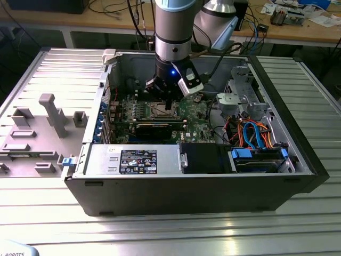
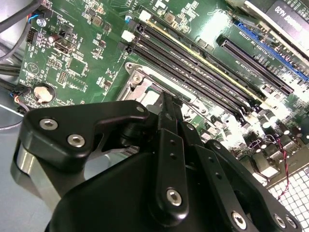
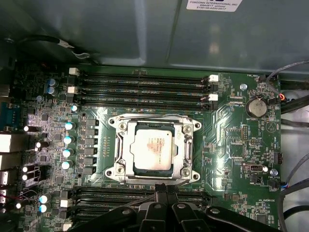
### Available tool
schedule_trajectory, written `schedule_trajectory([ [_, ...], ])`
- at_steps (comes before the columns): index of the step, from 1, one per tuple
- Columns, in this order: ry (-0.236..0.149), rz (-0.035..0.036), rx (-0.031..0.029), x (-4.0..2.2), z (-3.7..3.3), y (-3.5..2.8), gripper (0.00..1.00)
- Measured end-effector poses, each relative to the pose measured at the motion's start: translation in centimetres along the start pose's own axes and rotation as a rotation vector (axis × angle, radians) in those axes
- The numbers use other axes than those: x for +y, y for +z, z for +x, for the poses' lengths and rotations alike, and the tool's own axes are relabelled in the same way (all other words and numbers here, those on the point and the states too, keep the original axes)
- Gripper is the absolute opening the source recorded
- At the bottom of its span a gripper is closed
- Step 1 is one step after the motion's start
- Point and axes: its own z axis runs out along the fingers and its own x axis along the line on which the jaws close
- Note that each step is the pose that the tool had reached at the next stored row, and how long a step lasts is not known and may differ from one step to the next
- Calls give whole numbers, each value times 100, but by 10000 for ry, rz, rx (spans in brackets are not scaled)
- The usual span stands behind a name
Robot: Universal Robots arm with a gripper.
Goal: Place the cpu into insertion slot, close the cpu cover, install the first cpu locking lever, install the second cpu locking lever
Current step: 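Install the second cpu locking lever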
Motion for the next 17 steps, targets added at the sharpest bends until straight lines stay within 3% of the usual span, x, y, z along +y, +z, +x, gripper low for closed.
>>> schedule_trajectory([
  [4, 1, -2, 3, 0, 0, 0, 11],
  [6, 7, -4, 94, 0, 0, -1, 11],
  [8, 21, -13, 274, 0, 0, 0, 11],
  [9, 24, -13, 309, 0, 0, 0, 11],
  [11, 26, -14, 317, 0, 1, 1, 11],
  [12, 24, -59, 320, -3, 0, 4, 11],
  [15, 26, -316, 323, -67, 5, 3, 11],
  [16, 25, -350, 321, -82, 9, 5, 11],
  [17, 34, -489, 380, -190, 147, 32, 11],
])
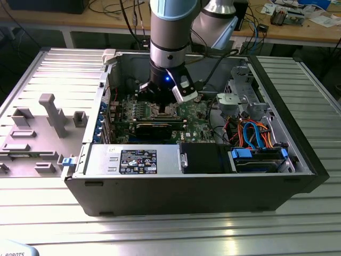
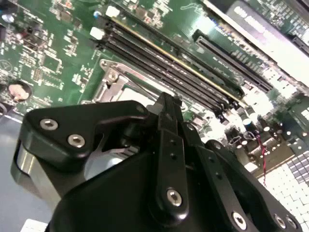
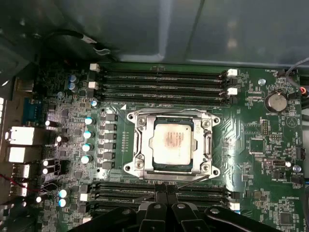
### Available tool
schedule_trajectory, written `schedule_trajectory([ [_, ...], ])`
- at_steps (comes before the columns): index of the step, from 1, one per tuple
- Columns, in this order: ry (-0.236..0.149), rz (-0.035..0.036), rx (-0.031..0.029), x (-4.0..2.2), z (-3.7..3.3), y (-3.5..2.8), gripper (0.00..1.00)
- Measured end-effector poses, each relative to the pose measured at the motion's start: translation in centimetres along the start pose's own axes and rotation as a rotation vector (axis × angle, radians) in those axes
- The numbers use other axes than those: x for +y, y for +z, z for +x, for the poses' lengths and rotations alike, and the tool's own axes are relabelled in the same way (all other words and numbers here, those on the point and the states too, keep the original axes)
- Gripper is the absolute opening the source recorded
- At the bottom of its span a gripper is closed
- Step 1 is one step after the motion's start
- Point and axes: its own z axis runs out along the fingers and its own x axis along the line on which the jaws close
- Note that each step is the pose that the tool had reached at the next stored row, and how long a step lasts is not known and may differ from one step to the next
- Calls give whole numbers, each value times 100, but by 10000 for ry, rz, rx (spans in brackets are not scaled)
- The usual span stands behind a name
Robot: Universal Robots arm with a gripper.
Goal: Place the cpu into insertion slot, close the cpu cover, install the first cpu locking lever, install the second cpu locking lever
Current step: 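Install the second cpu locking lever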
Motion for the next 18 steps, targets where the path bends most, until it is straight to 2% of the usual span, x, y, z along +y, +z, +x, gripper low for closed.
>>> schedule_trajectory([
  [1, 1, -56, 29, -20, 42, 14, 11],
  [13, 2, -62, 30, -19, 43, 14, 11],
  [14, 5, -68, 58, -21, 43, 18, 11],
  [15, 13, -112, 123, -24, 43, 30, 11],
  [16, 17, -142, 160, -37, 43, 40, 11],
  [18, 21, -190, 197, -58, 44, 54, 11],
])
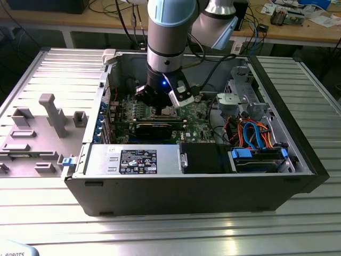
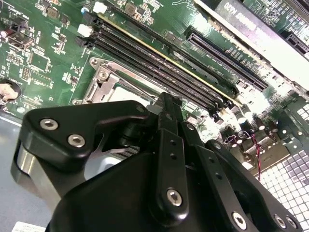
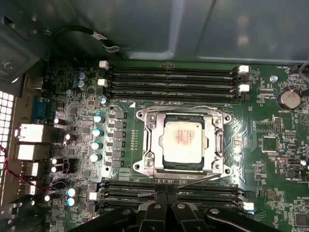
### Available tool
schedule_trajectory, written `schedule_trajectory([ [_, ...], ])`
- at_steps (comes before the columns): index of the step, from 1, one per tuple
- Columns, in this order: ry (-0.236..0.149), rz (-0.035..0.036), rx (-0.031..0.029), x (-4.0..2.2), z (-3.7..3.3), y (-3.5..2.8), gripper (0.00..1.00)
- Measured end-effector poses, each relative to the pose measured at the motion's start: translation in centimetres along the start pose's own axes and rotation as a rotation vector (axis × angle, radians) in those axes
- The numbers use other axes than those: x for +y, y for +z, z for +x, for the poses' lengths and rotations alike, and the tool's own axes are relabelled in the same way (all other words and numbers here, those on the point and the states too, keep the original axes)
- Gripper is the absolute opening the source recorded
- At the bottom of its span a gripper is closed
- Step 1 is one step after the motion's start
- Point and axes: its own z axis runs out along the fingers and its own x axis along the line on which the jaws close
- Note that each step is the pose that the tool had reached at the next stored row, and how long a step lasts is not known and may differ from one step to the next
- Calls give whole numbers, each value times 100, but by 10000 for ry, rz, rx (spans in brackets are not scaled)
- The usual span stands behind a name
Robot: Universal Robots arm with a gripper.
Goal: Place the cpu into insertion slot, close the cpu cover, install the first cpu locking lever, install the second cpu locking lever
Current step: 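Install the second cpu locking lever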
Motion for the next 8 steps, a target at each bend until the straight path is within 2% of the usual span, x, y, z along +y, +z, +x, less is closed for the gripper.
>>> schedule_trajectory([
  [1, 1, -15, 10, -7, 0, 5, 11],
  [3, 0, -90, 28, -25, 4, 15, 11],
  [4, -1, -153, 40, -34, 8, 18, 11],
  [5, -2, -185, 44, -39, 10, 19, 11],
  [6, -3, -261, 54, -52, 14, 22, 11],
  [8, -5, -364, 66, -71, 21, 25, 11],
])
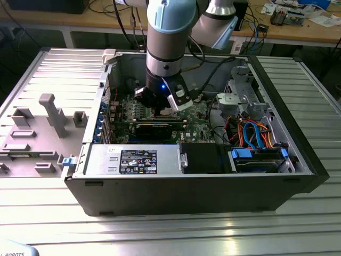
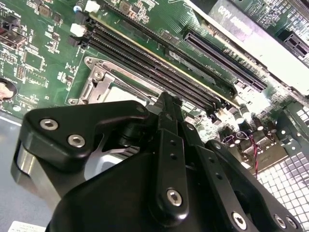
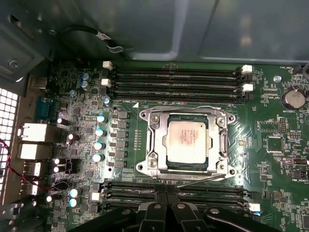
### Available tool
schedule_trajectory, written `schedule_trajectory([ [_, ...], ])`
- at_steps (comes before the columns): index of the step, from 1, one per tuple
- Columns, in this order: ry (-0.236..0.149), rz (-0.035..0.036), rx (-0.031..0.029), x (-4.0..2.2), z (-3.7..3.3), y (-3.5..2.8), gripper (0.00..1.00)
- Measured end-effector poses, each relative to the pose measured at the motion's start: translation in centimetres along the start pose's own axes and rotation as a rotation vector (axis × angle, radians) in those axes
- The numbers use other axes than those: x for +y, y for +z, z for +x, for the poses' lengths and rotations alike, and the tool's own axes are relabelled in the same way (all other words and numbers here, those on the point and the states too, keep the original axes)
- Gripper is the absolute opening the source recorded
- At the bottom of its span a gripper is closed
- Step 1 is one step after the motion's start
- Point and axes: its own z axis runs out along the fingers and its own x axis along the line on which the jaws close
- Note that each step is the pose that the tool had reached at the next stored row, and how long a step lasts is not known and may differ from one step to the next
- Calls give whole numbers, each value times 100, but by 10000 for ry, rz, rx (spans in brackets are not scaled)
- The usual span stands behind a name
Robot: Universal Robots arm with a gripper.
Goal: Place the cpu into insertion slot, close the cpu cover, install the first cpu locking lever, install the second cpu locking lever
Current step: 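Install the second cpu locking lever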
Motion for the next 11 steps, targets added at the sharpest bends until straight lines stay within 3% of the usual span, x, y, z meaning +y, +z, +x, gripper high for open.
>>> schedule_trajectory([
  [2, -6, -181, 8, -42, 11, 12, 11],
  [5, -39, -363, 5, -67, 38, 32, 11],
  [10, -116, -544, 11, -84, 51, 95, 11],
  [11, -116, -545, 12, -84, 51, 95, 11],
])
